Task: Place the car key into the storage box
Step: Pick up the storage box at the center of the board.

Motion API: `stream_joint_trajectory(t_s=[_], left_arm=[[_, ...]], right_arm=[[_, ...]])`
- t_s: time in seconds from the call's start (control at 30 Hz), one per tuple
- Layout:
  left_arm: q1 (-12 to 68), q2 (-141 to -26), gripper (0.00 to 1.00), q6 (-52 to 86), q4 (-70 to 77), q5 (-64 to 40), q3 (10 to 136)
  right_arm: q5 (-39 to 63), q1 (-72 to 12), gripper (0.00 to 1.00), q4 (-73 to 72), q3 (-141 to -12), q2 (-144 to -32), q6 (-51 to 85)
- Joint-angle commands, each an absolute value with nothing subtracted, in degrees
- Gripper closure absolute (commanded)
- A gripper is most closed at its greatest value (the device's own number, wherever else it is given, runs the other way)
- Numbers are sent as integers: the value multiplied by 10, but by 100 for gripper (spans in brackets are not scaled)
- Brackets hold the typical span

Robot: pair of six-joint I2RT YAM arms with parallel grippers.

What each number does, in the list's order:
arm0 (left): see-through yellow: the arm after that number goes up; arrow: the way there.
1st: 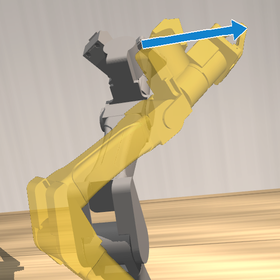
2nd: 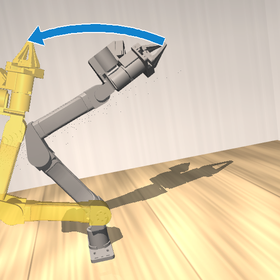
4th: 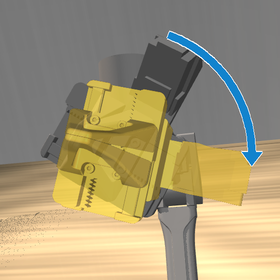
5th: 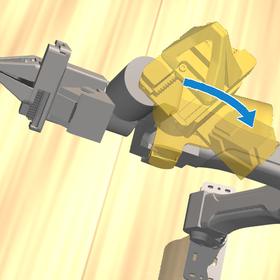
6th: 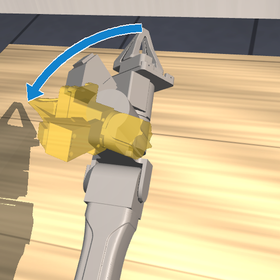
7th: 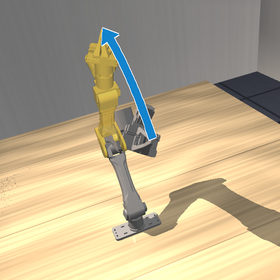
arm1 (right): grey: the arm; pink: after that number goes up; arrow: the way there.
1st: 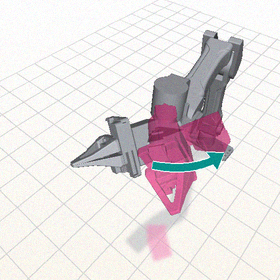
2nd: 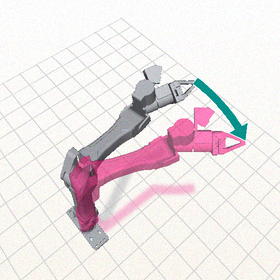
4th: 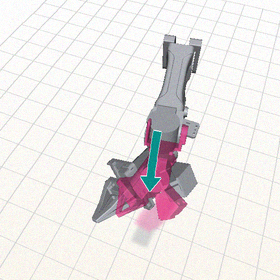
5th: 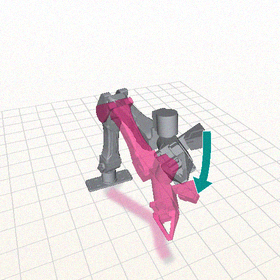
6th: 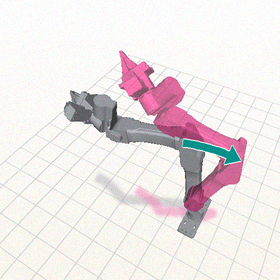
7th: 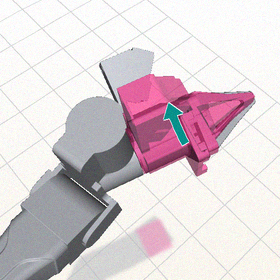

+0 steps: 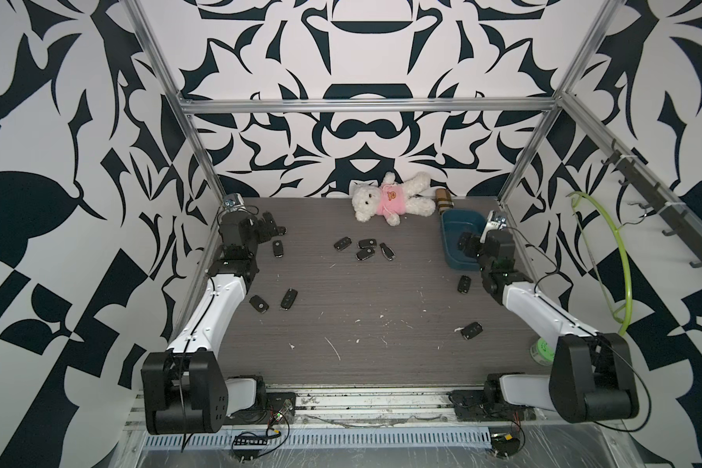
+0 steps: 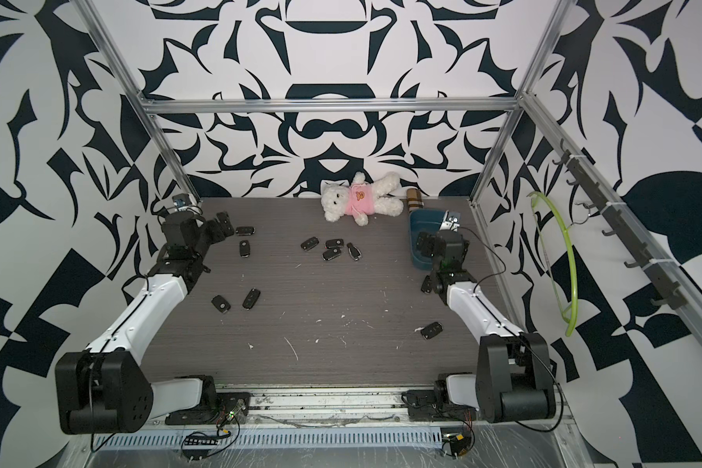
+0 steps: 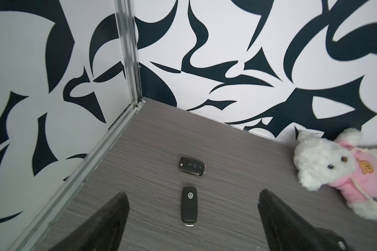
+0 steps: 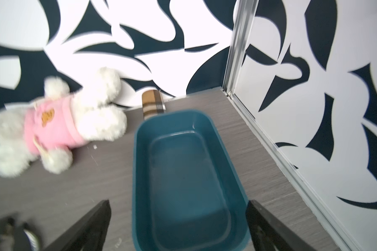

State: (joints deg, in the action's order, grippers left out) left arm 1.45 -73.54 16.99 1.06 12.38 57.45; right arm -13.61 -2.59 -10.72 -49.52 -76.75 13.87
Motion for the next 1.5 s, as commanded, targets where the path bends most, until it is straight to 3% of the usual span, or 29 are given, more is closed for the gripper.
stream_joint_trajectory(t_s=[0.0,0.17,0.37,0.67,0.8,1.27,1.47], left_arm=[[12,-735,1,229,-117,86,600],[13,-709,1,259,-126,22,608],[25,-706,1,273,-146,-10,613],[49,-705,1,281,-160,-13,613],[56,-707,1,281,-169,-9,620],[71,-696,1,280,-181,-4,628],[73,-711,1,275,-183,-9,645]], right_arm=[[-112,-26,0,55,-592,-797,210],[-85,-26,3,160,-703,-892,219],[-58,-28,38,245,-799,-1010,189],[-74,-53,40,292,-895,-1136,167],[-78,-65,47,310,-938,-1184,164],[-171,-105,46,297,-960,-1141,198],[-149,-109,45,325,-1031,-1203,224]])
